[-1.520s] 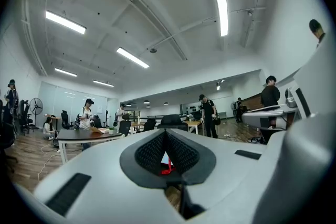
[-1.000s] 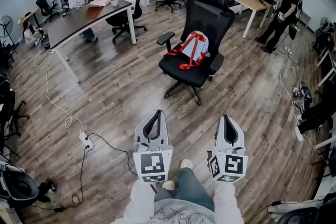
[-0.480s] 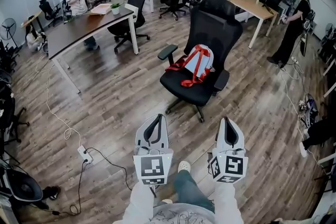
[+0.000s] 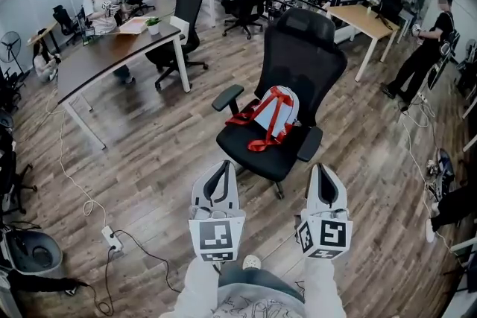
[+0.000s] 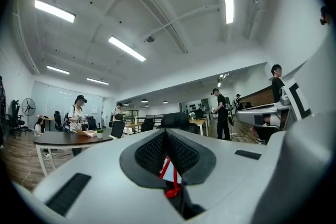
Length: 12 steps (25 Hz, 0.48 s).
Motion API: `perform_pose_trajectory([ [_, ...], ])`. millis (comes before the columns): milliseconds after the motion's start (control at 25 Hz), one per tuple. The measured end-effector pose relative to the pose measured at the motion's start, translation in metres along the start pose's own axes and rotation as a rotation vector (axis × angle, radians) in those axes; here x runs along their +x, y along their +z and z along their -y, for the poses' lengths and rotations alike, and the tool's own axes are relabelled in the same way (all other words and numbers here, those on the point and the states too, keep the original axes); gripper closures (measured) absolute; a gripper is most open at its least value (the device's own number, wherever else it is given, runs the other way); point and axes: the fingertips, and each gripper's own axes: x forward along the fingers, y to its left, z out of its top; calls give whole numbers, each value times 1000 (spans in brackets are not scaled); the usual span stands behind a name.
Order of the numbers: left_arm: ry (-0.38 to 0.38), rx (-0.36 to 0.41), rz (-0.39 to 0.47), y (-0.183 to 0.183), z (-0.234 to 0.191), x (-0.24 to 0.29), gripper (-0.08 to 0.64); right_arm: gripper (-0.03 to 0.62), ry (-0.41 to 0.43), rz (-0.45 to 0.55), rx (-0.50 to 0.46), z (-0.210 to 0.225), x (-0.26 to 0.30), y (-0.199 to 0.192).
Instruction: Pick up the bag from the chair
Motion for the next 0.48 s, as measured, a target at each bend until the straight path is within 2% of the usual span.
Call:
perform_pose_trajectory([
  [480, -46, 0, -68, -27, 0, 120, 555, 582, -41, -80, 26, 48, 93, -45],
])
